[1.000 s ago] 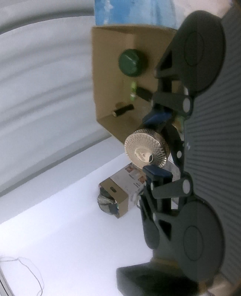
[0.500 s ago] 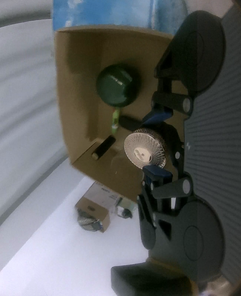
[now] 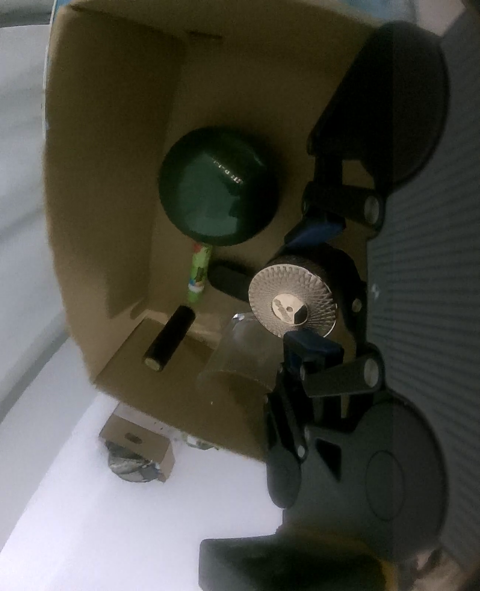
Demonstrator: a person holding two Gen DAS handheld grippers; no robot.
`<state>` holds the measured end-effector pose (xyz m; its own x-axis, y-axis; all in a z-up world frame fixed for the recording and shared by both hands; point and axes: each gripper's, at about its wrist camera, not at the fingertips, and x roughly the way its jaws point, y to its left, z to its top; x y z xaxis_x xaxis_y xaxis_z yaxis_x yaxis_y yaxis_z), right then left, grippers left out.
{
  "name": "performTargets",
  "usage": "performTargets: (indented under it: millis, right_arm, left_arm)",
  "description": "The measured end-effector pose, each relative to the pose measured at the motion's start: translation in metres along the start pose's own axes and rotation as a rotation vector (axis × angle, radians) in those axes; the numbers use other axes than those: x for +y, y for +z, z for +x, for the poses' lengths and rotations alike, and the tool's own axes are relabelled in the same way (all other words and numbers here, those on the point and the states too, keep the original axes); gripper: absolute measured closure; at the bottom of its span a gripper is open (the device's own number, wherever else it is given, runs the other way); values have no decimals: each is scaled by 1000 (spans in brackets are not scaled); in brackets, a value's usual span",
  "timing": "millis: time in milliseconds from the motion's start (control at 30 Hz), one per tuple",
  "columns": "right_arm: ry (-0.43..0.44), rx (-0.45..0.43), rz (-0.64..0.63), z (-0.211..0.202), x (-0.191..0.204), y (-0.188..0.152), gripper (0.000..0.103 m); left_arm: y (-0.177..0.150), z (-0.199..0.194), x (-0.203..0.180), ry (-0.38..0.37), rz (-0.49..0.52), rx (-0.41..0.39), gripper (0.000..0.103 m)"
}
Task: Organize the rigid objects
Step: 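Lower the gold-lidded jar into the box and open the right gripper, then move the right gripper to the white charger cube and close on it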
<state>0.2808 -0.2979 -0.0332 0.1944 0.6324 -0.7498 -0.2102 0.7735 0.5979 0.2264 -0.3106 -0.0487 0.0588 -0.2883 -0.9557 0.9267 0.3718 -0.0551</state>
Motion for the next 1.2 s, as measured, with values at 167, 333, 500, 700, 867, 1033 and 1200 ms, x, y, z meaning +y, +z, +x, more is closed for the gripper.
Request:
performTargets:
  millis: [167,333,500,700,867,1033,1200]
  right_arm:
    - [-24,47,6,15,-3,6,53]
    - [-41,65,11,21,-3,8,53]
    - [-72,42,0,17,4,5,45]
    - [-96,-108,-58,-23,30,-6,40]
    - [-63,-400,-131,-103,67,-53,35]
    - [-23,-631,-164,-155,83,-144,25]
    - [-2,-671,-73,-137,79,-222,22]
  left_arm:
    - [3,13,3,-19,-13,46,47]
    - [2,15,5,-32,-14,48,43]
    - [1,3,6,-56,-7,10,22]
    - [-10,-41,8,-40,-11,-113,20]
    - [-59,-109,22,-4,0,-352,18]
    - [-116,-149,17,-44,54,-489,13]
    - [-177,-127,2,-22,106,-477,13]
